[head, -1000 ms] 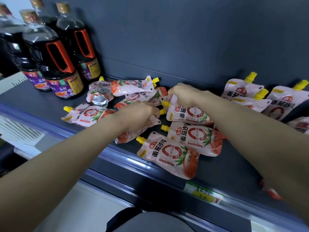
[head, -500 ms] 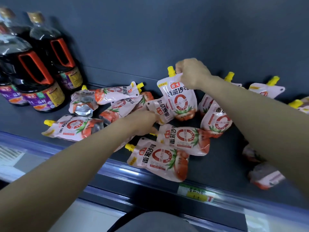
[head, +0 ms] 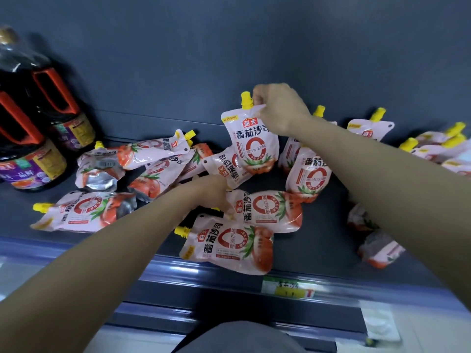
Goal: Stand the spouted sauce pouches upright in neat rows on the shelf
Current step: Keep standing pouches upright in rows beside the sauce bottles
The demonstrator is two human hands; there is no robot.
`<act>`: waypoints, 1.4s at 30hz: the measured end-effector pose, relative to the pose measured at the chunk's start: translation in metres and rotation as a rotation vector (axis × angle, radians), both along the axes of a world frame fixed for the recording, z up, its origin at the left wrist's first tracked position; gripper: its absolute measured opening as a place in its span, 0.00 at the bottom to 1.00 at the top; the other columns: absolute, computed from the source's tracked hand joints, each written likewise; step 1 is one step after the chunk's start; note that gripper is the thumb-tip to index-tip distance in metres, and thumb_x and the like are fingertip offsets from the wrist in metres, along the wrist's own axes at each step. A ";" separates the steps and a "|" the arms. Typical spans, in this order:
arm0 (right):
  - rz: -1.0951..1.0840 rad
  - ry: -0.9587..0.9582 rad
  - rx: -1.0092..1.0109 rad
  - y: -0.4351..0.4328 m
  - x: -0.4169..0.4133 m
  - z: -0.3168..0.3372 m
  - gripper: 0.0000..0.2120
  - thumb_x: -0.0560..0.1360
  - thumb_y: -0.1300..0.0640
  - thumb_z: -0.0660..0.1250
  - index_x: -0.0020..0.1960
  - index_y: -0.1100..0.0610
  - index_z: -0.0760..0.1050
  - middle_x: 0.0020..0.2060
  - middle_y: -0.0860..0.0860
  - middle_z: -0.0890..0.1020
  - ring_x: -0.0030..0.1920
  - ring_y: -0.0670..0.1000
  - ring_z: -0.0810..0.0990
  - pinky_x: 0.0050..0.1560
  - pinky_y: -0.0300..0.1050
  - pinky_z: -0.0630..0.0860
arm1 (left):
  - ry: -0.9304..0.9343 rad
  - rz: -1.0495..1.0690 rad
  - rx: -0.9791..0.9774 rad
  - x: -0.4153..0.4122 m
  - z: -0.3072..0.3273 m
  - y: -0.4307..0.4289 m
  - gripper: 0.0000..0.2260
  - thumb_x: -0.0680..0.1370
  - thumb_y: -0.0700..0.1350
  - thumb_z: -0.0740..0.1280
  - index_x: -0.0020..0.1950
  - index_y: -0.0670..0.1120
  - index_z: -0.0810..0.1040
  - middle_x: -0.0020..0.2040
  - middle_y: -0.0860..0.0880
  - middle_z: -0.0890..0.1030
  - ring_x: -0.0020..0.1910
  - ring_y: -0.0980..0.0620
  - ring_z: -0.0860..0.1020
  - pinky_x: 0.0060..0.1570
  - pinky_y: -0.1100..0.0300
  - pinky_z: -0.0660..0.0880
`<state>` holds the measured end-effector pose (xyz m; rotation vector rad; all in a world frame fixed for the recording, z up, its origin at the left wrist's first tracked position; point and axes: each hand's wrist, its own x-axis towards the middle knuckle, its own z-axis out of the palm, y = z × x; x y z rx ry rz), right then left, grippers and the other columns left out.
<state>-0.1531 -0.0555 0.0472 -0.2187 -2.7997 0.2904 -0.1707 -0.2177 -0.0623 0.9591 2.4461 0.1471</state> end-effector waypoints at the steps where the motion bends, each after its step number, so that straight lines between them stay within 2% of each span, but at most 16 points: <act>1: 0.000 0.005 0.001 -0.001 0.000 0.000 0.09 0.73 0.66 0.62 0.42 0.52 0.69 0.46 0.56 0.80 0.47 0.60 0.78 0.39 0.45 0.69 | -0.002 0.002 0.019 0.000 0.001 -0.001 0.13 0.71 0.53 0.71 0.41 0.44 0.73 0.39 0.50 0.74 0.40 0.49 0.72 0.36 0.59 0.67; 4: -0.017 0.019 -0.005 -0.004 0.001 0.002 0.09 0.73 0.66 0.62 0.42 0.53 0.69 0.41 0.53 0.77 0.45 0.60 0.78 0.39 0.45 0.70 | -0.003 0.024 0.090 0.000 0.000 -0.005 0.11 0.71 0.51 0.71 0.40 0.44 0.75 0.38 0.49 0.75 0.38 0.49 0.73 0.37 0.59 0.68; 7: -0.036 0.042 -0.025 -0.008 0.002 0.005 0.08 0.73 0.66 0.62 0.41 0.54 0.69 0.40 0.53 0.76 0.42 0.58 0.76 0.38 0.45 0.68 | 0.005 0.057 0.209 0.000 0.003 -0.008 0.11 0.71 0.47 0.72 0.36 0.47 0.72 0.36 0.51 0.73 0.35 0.52 0.71 0.33 0.60 0.67; 12: -0.059 0.111 -0.044 -0.014 0.009 0.013 0.03 0.75 0.63 0.62 0.45 0.57 0.72 0.40 0.53 0.76 0.41 0.57 0.73 0.38 0.45 0.67 | 0.032 0.165 0.489 -0.008 0.033 -0.016 0.05 0.70 0.38 0.71 0.43 0.41 0.78 0.40 0.48 0.77 0.41 0.48 0.75 0.41 0.56 0.73; 16: -0.081 0.148 -0.064 -0.021 0.017 0.025 0.02 0.76 0.60 0.63 0.45 0.57 0.73 0.40 0.53 0.76 0.41 0.57 0.73 0.40 0.47 0.70 | 0.097 0.210 0.608 -0.012 0.054 -0.030 0.04 0.71 0.38 0.70 0.45 0.43 0.81 0.38 0.52 0.77 0.39 0.52 0.74 0.40 0.61 0.69; 20: -0.099 0.139 -0.088 -0.031 0.027 0.032 0.03 0.76 0.57 0.64 0.44 0.55 0.72 0.41 0.52 0.77 0.42 0.56 0.75 0.42 0.48 0.72 | 0.102 0.233 0.705 -0.012 0.071 -0.039 0.04 0.71 0.38 0.70 0.43 0.46 0.81 0.36 0.51 0.77 0.36 0.52 0.73 0.40 0.60 0.70; 23: -0.137 0.121 -0.092 -0.036 0.039 0.033 0.03 0.76 0.57 0.64 0.45 0.57 0.73 0.41 0.53 0.77 0.42 0.56 0.75 0.41 0.48 0.72 | 0.116 0.178 0.716 -0.007 0.081 -0.042 0.06 0.71 0.38 0.70 0.40 0.49 0.80 0.35 0.50 0.78 0.34 0.52 0.74 0.39 0.58 0.73; 26: -0.172 0.121 -0.080 -0.039 0.052 0.036 0.04 0.75 0.59 0.63 0.47 0.58 0.75 0.41 0.53 0.77 0.43 0.57 0.76 0.43 0.49 0.74 | 0.164 0.111 0.697 0.000 0.086 -0.043 0.07 0.71 0.37 0.68 0.40 0.50 0.79 0.32 0.55 0.75 0.32 0.54 0.72 0.37 0.60 0.69; 29: -0.232 0.104 -0.065 -0.037 0.067 0.035 0.04 0.72 0.61 0.62 0.45 0.58 0.76 0.40 0.54 0.77 0.43 0.59 0.76 0.43 0.48 0.74 | 0.177 0.050 0.699 0.006 0.087 -0.041 0.07 0.72 0.37 0.69 0.41 0.49 0.78 0.34 0.53 0.75 0.34 0.53 0.72 0.36 0.61 0.68; 32: -0.290 0.053 -0.050 -0.029 0.085 0.029 0.03 0.71 0.62 0.64 0.41 0.57 0.76 0.39 0.53 0.77 0.42 0.58 0.76 0.42 0.46 0.74 | 0.173 -0.002 0.686 0.010 0.086 -0.036 0.03 0.72 0.37 0.69 0.43 0.44 0.79 0.38 0.48 0.78 0.38 0.50 0.74 0.39 0.57 0.71; 36: -0.339 -0.044 -0.027 -0.013 0.105 0.019 0.10 0.72 0.62 0.65 0.34 0.52 0.70 0.39 0.53 0.77 0.43 0.57 0.76 0.42 0.44 0.72 | 0.182 -0.050 0.629 0.017 0.083 -0.031 0.03 0.73 0.40 0.71 0.40 0.42 0.79 0.38 0.48 0.78 0.39 0.50 0.75 0.42 0.57 0.71; 39: -0.342 -0.116 -0.025 0.000 0.118 0.013 0.13 0.73 0.62 0.65 0.31 0.52 0.69 0.38 0.54 0.76 0.43 0.56 0.75 0.42 0.44 0.70 | 0.192 -0.015 0.604 0.019 0.084 -0.030 0.08 0.73 0.41 0.71 0.35 0.42 0.77 0.35 0.47 0.76 0.35 0.50 0.72 0.39 0.59 0.67; 42: -0.336 -0.163 -0.023 0.015 0.126 0.005 0.10 0.74 0.62 0.64 0.34 0.56 0.72 0.39 0.56 0.79 0.43 0.57 0.76 0.46 0.47 0.74 | 0.205 0.048 0.599 0.021 0.085 -0.027 0.09 0.72 0.40 0.71 0.34 0.39 0.78 0.32 0.45 0.75 0.31 0.50 0.69 0.32 0.62 0.65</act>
